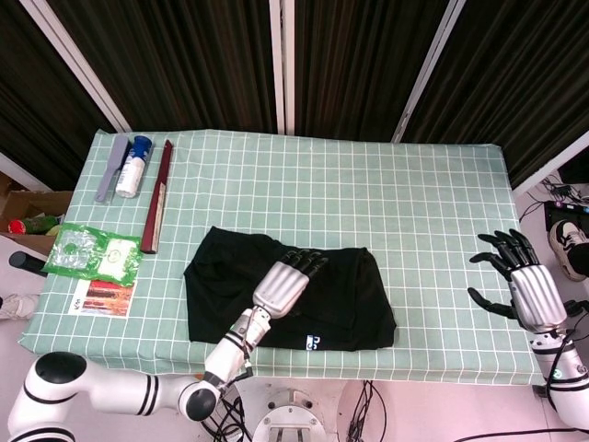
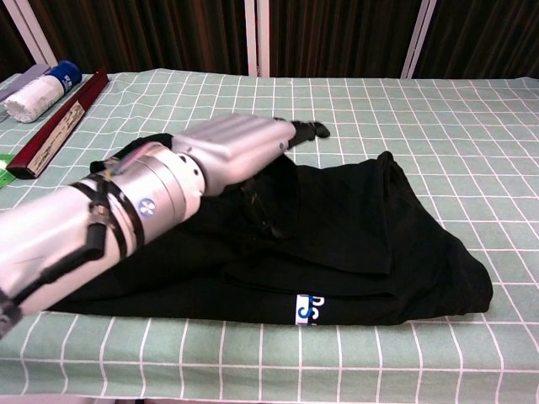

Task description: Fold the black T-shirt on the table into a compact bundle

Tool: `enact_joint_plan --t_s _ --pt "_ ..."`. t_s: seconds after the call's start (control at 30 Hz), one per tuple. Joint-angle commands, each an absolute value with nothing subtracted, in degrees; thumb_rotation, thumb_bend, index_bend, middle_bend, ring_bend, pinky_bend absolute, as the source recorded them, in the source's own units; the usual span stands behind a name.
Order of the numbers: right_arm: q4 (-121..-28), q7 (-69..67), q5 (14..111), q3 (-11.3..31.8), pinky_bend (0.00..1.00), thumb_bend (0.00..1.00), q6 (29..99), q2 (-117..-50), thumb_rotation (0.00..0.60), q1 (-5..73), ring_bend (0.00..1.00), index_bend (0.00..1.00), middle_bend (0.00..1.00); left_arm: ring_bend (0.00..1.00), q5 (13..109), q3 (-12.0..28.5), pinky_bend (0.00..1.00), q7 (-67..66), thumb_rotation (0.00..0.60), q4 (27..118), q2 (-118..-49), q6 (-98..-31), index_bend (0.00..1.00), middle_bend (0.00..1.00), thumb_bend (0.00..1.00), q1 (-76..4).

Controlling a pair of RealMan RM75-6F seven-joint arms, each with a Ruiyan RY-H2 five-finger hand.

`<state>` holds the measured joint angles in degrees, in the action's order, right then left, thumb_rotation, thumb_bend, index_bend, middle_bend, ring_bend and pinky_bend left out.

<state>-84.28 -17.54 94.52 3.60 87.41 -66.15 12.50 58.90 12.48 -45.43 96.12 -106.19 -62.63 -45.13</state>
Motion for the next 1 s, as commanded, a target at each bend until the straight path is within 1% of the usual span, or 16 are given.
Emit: enact_joint_plan --t_s 0.03,0.13,0.2,0.23,0.27,0.3,0.37,0.43,0.47,0.5,0.57,0.77,1.0 --pt "-84.7 -17.2 95.5 3.4 0.11 0.18 87.2 -66.1 0.6 13.0 0.1 0.42 0.19 0.07 66.5 10.2 0.17 -36.7 0.6 104.9 -96.3 -70.1 0.06 0.07 0.06 -38.2" --pt "-85.1 -16.9 96.8 3.1 0.11 0.21 86.8 -66.4 0.6 13.8 0.1 0.42 0.19 0.08 68.3 7.7 0.18 -31.5 0.6 107.5 -89.4 -72.9 0.06 0.09 0.05 -33.8" --pt "-85.2 -16.5 97.4 3.2 0.11 0.24 86.3 -66.7 0.6 14.4 0.1 0.42 0.19 0.12 68.8 6.0 0.18 -27.2 0.6 107.2 -86.1 -73.6 0.07 0.13 0.05 -31.3" --pt "-85.2 -16.5 97.5 3.3 0.11 0.25 86.1 -66.8 0.6 14.7 0.1 0.42 0.2 0.13 68.9 5.4 0.18 -24.9 0.6 106.7 -85.2 -73.6 0.09 0.15 0.07 -30.4" --pt "-85.2 -16.4 97.5 3.3 0.11 0.28 85.9 -67.0 0.6 15.0 0.1 0.42 0.2 0.16 69.1 5.0 0.19 -22.2 0.568 106.0 -84.8 -73.5 0.1 0.18 0.11 -29.6" --pt "-85.0 -16.4 97.5 3.5 0.11 0.3 85.5 -67.2 0.6 15.3 0.1 0.42 0.2 0.17 69.6 4.4 0.2 -18.6 0.523 104.9 -84.6 -73.2 0.11 0.19 0.14 -28.7" --pt "-84.8 -16.4 97.3 3.7 0.11 0.34 85.1 -67.7 0.6 15.8 0.1 0.42 0.2 0.22 71.1 3.3 0.21 -13.0 0.333 103.2 -84.8 -72.1 0.12 0.22 0.24 -27.7" --pt "-84.6 -16.4 97.3 3.8 0.11 0.37 84.5 -68.0 0.6 16.4 0.1 0.42 0.2 0.24 74.0 2.0 0.21 -8.5 0.222 101.0 -85.4 -71.7 0.13 0.25 0.32 -26.9" --pt "-84.5 -16.4 97.3 3.8 0.11 0.4 84.1 -68.1 0.6 16.7 0.1 0.42 0.2 0.25 75.2 1.4 0.21 -7.4 0.192 100.0 -85.9 -71.9 0.13 0.26 0.35 -26.6" --pt "-84.5 -16.3 97.2 3.8 0.11 0.43 83.7 -68.1 0.6 17.0 0.1 0.42 0.2 0.26 76.6 0.8 0.21 -6.5 0.18 99.0 -86.6 -72.3 0.13 0.27 0.36 -26.1" --pt "-84.8 -16.2 97.1 4.0 0.11 0.45 83.0 -67.9 0.6 17.6 0.1 0.42 0.2 0.27 78.4 -0.3 0.22 -6.7 0.174 97.8 -88.0 -73.1 0.13 0.28 0.39 -25.4" --pt "-85.8 -15.6 97.0 4.3 0.11 0.46 82.6 -67.4 0.6 18.4 0.1 0.42 0.2 0.31 79.6 -2.6 0.23 -11.8 0.171 96.4 -91.5 -73.0 0.13 0.29 0.39 -24.0" --pt "-85.9 -15.5 96.8 3.8 0.11 0.46 82.5 -67.5 0.6 18.4 0.1 0.42 0.2 0.31 78.2 -2.2 0.23 -17.5 0.167 93.8 -95.3 -73.5 0.12 0.28 0.38 -22.5"
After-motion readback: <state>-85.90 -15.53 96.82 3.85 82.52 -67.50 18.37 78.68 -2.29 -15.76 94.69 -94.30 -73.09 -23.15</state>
